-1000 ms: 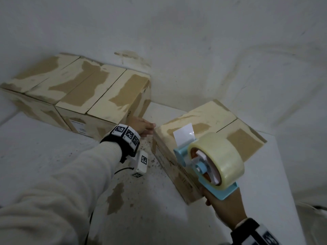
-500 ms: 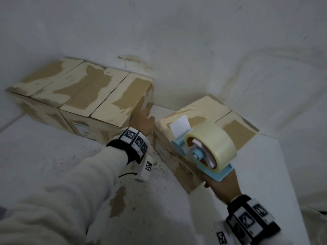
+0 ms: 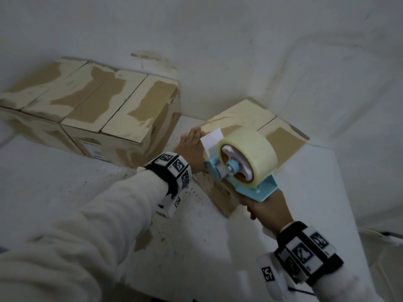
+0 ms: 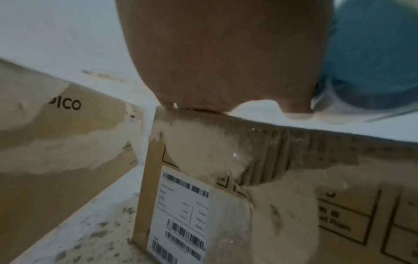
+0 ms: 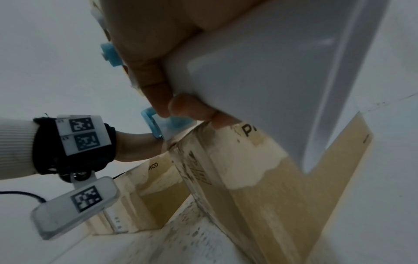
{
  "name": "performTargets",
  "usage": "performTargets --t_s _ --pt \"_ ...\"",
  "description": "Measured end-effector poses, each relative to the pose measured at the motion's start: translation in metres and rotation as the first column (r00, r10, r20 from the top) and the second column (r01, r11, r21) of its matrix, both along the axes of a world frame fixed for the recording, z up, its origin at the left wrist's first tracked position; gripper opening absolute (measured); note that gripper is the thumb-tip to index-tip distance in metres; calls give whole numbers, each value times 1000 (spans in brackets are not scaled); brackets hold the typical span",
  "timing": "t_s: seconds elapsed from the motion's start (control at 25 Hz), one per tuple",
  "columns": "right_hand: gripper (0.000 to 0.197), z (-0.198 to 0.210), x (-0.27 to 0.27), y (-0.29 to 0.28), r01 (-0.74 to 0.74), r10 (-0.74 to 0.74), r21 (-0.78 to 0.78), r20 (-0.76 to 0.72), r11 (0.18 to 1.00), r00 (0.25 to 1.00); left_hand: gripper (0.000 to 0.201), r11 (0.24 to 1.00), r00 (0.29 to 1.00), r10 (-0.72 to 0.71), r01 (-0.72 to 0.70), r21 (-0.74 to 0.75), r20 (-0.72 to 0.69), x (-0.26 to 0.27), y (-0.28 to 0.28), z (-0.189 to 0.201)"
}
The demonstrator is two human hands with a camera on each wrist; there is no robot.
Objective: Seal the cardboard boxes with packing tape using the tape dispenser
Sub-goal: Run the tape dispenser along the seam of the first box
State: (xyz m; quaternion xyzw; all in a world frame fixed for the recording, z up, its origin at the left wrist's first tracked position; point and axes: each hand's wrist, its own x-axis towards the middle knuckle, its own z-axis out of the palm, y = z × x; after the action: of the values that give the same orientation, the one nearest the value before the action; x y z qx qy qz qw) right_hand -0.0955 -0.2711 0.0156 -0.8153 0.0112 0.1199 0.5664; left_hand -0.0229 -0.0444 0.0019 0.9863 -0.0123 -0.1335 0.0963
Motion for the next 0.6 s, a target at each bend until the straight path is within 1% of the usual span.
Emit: performTargets --t_s 0.08,0.2,0.28,0.4,0.48,0.52,0.6 --pt "22 1 -8 -12 -4 3 -8 -13 1000 1000 92 999 1000 10 -11 45 5 -2 -3 0" --pt "22 -1 -25 -40 -18 17 -58 -10 998 1000 102 999 1000 24 -24 24 21 -5 -4 2" --pt "21 0 -35 -58 -5 4 -48 -13 999 1000 103 998 999 28 -29 47 33 -5 -7 1" --pt "17 2 -40 -67 -13 12 -40 -24 999 1000 106 994 998 58 -60 89 18 -5 -9 3" --pt "16 1 -38 -67 -28 27 -30 -36 999 999 102 990 995 85 -89 110 43 -9 -17 11" --pt "15 1 -38 -67 -36 35 -25 -45 999 998 97 991 994 75 -83 106 74 -14 -26 14" --pt "14 3 -36 -70 -57 56 -25 -60 998 997 82 995 992 -15 2 102 125 -26 -50 13"
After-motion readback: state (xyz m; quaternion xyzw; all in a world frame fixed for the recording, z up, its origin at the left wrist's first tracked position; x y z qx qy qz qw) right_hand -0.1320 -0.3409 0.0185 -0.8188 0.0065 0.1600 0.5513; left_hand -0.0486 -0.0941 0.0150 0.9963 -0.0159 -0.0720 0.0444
